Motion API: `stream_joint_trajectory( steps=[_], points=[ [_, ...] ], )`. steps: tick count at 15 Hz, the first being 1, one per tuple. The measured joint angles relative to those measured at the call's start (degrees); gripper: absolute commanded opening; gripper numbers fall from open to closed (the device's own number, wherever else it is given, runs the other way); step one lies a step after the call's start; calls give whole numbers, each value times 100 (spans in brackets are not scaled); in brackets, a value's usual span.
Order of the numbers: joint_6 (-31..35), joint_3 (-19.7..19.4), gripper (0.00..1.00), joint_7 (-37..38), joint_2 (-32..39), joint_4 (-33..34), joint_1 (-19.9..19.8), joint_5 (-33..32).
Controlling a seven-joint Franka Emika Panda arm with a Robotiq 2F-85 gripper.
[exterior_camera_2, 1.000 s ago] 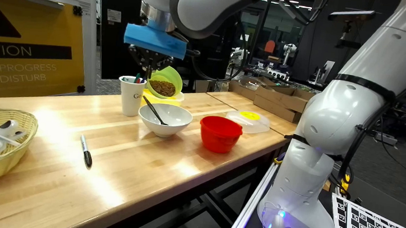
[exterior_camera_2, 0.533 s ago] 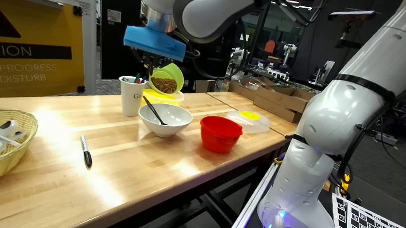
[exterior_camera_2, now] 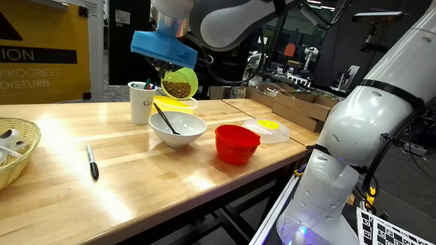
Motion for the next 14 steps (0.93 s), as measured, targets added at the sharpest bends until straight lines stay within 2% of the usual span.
stream_joint_trajectory(
  steps=[14],
  points=[
    [-343,160,1,1289,0,-150,159,-791]
  ],
)
